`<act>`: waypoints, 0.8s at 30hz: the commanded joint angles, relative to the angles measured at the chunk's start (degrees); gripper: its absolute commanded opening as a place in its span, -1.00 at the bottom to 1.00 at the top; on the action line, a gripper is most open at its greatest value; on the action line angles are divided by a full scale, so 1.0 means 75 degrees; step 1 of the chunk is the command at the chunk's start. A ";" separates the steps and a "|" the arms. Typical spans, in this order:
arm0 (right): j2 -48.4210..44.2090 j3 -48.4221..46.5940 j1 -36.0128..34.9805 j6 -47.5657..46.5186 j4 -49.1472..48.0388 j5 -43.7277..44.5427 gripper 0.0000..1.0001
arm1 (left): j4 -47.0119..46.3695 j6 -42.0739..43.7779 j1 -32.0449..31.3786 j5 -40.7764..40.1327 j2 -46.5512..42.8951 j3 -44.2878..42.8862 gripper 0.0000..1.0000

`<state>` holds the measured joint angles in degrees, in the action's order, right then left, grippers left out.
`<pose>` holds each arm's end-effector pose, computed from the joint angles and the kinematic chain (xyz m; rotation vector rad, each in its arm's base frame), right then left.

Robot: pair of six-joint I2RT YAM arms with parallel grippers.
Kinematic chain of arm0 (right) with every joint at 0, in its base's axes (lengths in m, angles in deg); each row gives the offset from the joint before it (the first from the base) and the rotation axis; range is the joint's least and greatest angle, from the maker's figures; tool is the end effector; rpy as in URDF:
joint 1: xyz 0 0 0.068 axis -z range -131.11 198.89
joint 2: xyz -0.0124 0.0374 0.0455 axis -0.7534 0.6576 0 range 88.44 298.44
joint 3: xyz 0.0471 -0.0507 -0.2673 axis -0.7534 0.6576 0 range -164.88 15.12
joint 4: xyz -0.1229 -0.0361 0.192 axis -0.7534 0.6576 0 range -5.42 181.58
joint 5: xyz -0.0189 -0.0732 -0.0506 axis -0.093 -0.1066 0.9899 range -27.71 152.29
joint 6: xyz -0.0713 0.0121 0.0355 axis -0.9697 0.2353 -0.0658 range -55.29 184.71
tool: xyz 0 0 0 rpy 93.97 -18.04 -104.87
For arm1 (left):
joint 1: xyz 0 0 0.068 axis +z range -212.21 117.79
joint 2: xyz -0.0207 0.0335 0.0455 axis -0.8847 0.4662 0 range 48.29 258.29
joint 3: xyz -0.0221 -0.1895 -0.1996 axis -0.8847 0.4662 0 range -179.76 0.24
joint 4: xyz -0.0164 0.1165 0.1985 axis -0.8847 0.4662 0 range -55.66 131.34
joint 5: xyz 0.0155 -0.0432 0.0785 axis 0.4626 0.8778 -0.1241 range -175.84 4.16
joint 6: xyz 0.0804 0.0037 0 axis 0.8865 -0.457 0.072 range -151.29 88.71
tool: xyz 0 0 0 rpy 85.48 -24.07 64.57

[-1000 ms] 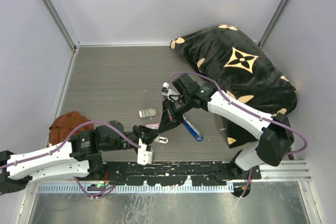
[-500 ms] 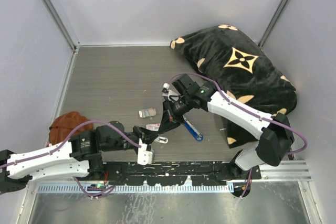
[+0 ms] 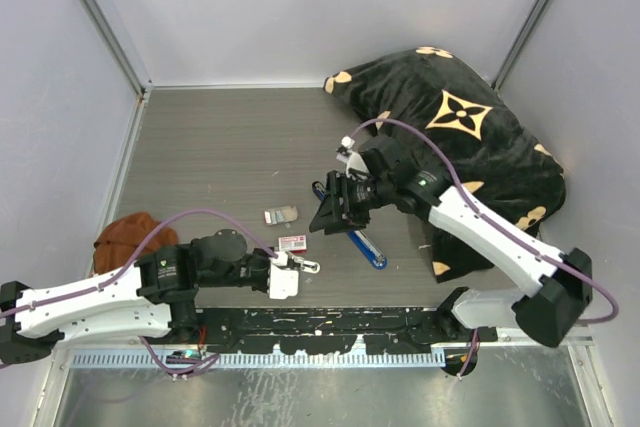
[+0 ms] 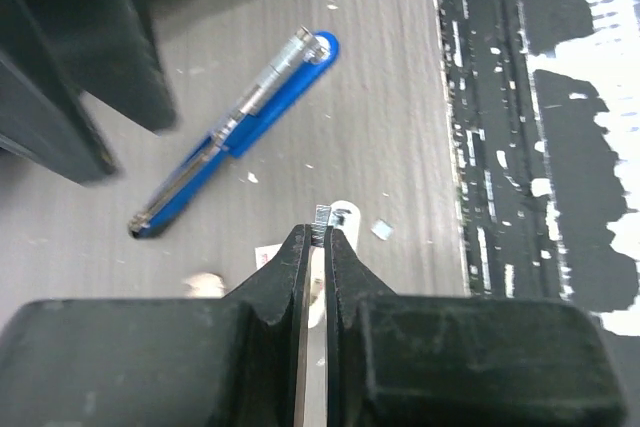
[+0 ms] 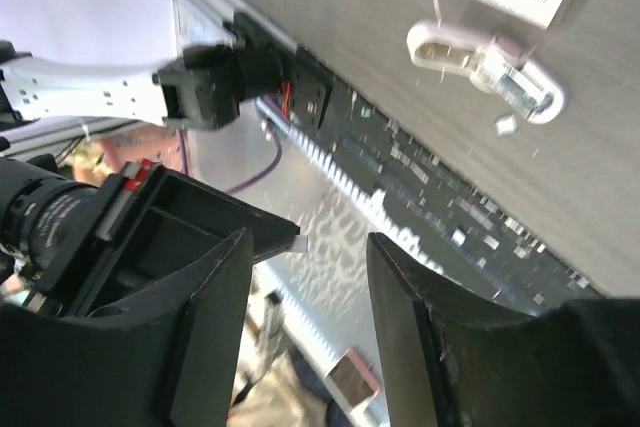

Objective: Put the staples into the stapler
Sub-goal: Pick up the staple from the staple box.

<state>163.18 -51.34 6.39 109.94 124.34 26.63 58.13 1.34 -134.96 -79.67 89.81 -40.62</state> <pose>0.1608 0.2025 0.3032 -0.2694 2.7181 1.3488 0.0413 -0.1577 0.2891 1.6631 1.1787 -0.5532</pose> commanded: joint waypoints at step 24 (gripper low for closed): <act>-0.2171 0.3282 -0.1952 -0.1919 -0.5174 0.0312 0.10 | -0.1402 -0.6090 0.3324 0.6192 0.0806 0.0245 -1.00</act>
<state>146.09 -26.07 -7.71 96.50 92.21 29.97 51.53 -41.55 -110.55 -40.87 95.56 -37.76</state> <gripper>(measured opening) 0.562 0.057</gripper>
